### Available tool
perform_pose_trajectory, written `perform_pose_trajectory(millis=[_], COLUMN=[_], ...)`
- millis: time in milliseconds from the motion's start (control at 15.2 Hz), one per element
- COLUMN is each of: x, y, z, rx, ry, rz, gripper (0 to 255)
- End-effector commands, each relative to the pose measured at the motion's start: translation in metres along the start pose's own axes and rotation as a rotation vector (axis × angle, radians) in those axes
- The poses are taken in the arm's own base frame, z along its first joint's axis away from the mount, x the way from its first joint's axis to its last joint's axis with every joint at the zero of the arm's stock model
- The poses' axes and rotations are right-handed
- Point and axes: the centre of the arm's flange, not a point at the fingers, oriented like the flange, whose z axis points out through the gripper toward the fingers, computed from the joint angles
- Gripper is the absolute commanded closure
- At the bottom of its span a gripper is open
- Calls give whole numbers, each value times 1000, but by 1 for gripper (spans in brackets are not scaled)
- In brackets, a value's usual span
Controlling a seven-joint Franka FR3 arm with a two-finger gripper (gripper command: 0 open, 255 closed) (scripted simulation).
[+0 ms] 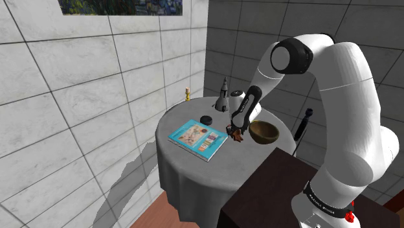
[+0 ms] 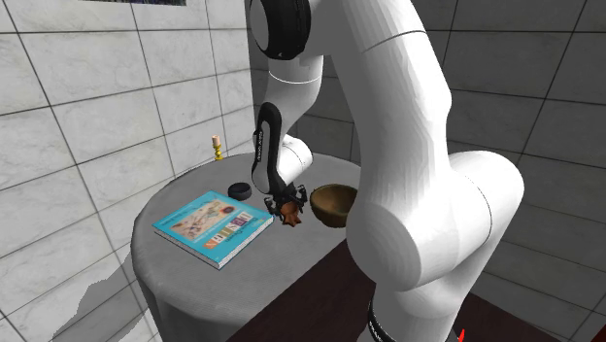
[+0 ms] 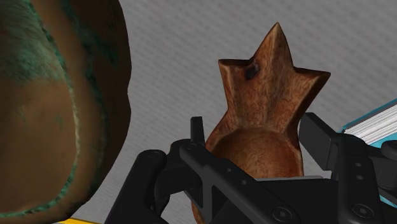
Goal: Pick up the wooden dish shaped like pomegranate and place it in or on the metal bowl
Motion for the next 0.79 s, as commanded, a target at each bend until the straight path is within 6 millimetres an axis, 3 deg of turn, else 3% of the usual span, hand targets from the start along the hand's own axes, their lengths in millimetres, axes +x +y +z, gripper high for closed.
perform_pose_trajectory(millis=[0,726], x=[0,4], y=[-1,12], z=[1,-56], rx=[1,1], ry=[0,0], rz=[-2,-2], gripper=[255,255])
